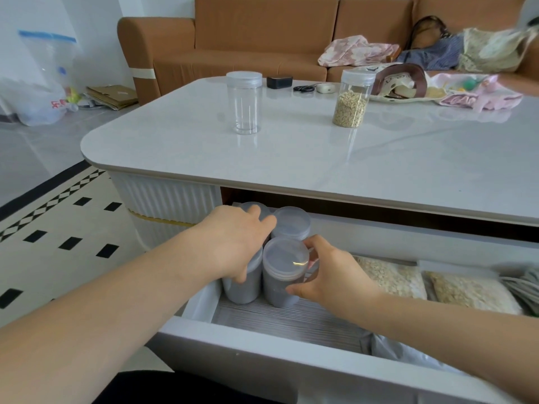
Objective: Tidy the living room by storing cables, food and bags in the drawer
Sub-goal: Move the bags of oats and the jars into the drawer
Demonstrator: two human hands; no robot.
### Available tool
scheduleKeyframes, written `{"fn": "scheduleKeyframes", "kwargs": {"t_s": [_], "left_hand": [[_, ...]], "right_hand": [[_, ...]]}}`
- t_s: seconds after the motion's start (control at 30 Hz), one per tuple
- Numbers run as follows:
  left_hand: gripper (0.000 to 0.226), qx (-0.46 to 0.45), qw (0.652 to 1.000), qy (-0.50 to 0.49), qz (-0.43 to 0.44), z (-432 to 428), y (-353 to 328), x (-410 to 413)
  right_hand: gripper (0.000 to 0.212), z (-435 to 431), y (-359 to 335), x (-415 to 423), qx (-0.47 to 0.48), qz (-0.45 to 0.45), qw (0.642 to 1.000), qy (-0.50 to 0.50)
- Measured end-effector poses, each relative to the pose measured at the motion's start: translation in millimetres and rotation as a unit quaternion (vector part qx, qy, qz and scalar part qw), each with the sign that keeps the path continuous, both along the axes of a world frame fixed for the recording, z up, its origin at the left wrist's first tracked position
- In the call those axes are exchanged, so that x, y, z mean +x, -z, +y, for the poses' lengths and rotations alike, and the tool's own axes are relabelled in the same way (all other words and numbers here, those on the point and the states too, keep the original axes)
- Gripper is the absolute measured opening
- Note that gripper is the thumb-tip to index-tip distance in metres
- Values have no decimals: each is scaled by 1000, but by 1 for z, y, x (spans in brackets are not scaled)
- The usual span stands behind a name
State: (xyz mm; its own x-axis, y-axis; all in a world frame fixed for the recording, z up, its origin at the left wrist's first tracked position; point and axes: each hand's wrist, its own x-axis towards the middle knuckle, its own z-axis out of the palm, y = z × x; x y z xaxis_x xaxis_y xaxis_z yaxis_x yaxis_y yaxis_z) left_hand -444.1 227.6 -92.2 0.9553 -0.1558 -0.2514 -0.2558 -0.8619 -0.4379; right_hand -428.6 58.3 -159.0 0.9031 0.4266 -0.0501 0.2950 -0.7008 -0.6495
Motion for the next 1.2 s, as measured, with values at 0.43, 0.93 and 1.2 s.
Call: {"fn": "scheduleKeyframes", "kwargs": {"t_s": [0.43, 0.93, 1.2], "left_hand": [[58, 15, 1000, -5, -22, -12, 5, -6], [8, -264, 953, 99, -110, -16, -46, 29], [20, -439, 840, 67, -312, -16, -23, 113]], "right_hand": [[57, -2, 4, -4, 2, -14, 1000, -3], [24, -39, -75, 20, -133, -253, 958, -16], [14, -39, -103, 94, -31, -243, 961, 124]]}}
